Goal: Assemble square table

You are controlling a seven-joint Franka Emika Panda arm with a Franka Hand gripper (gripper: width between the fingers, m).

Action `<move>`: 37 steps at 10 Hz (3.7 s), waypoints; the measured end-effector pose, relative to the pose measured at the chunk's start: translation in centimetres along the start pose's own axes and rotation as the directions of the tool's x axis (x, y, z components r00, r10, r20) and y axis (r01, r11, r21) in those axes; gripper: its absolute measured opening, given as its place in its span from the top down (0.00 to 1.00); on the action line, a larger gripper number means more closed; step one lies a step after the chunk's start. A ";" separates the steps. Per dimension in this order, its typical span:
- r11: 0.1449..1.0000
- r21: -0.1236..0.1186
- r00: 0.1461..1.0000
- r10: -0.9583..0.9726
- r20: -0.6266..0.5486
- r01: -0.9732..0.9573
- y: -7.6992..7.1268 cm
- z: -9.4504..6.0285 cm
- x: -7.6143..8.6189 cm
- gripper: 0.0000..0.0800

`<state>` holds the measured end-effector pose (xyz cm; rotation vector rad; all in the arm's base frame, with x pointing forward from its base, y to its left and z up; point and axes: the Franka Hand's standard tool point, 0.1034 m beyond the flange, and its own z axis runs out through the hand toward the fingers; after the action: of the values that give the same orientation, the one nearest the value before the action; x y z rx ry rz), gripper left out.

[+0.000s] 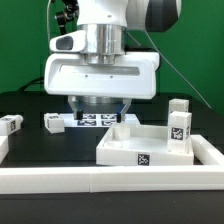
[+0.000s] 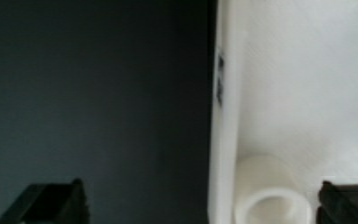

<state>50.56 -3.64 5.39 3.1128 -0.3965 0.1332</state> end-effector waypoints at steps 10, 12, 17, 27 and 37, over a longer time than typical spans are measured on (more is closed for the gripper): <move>1.000 -0.004 0.999 0.016 0.029 -0.016 -1.1 1.9 -0.5 0.19; 1.000 -0.018 1.000 0.012 0.024 -0.011 -0.8 2.7 -0.7 0.19; 1.000 -0.027 1.000 0.014 0.022 -0.013 -0.7 3.3 -0.6 0.51; 1.000 -0.027 1.000 0.014 0.021 -0.014 -0.7 3.3 -0.6 0.93; 0.955 -0.030 0.955 -0.296 0.031 0.297 -0.2 3.3 -0.4 0.93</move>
Offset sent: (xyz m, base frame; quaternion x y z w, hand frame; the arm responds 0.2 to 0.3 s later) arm 0.0000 0.0000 0.0000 0.0000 0.0000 0.0000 1.0000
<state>50.51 -3.38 2.08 3.0954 0.0709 0.0830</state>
